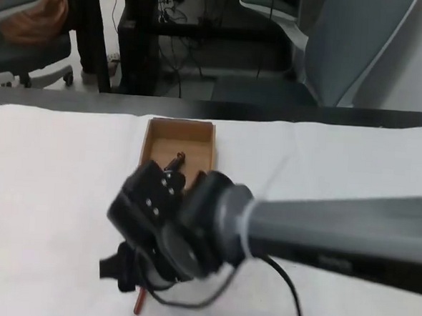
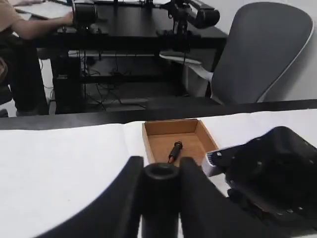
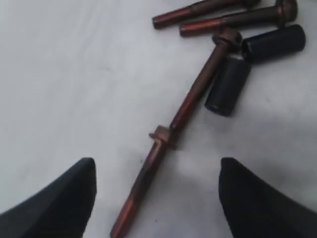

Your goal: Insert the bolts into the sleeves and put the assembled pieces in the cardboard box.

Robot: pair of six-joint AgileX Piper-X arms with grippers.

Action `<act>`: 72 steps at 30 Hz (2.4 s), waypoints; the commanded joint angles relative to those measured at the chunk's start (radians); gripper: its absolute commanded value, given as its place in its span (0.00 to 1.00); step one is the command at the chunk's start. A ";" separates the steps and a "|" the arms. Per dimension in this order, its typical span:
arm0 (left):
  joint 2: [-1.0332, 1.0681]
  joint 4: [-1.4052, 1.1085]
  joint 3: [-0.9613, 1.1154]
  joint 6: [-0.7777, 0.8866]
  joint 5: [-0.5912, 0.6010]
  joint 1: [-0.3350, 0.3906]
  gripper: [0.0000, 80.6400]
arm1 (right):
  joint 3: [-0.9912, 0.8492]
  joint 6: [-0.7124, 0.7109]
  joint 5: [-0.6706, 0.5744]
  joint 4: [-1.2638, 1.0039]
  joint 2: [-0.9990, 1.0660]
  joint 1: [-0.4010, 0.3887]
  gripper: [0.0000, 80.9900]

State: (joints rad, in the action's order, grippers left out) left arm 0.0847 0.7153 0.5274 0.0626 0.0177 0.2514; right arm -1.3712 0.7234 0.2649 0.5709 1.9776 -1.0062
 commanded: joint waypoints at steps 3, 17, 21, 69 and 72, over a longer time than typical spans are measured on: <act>-0.052 0.033 -0.001 -0.011 -0.001 -0.001 0.02 | -0.123 0.019 0.004 0.071 0.078 0.031 0.81; -0.051 0.028 0.006 -0.085 0.009 -0.001 0.02 | -0.216 0.113 -0.018 0.238 0.189 0.056 0.37; -0.051 0.028 0.006 -0.094 0.008 -0.001 0.02 | -0.216 0.091 -0.075 0.231 0.189 0.056 0.01; -0.051 -0.018 -0.043 -0.085 0.008 -0.001 0.02 | -0.315 -0.181 -0.280 0.188 0.169 0.148 0.53; -0.051 -0.018 -0.043 -0.085 0.008 -0.001 0.02 | -0.379 -0.201 -0.277 0.231 0.204 0.148 0.53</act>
State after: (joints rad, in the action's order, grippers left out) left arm 0.0401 0.7068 0.4833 -0.0237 0.0232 0.2514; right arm -1.6994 0.5421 0.0000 0.7729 2.1732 -0.8579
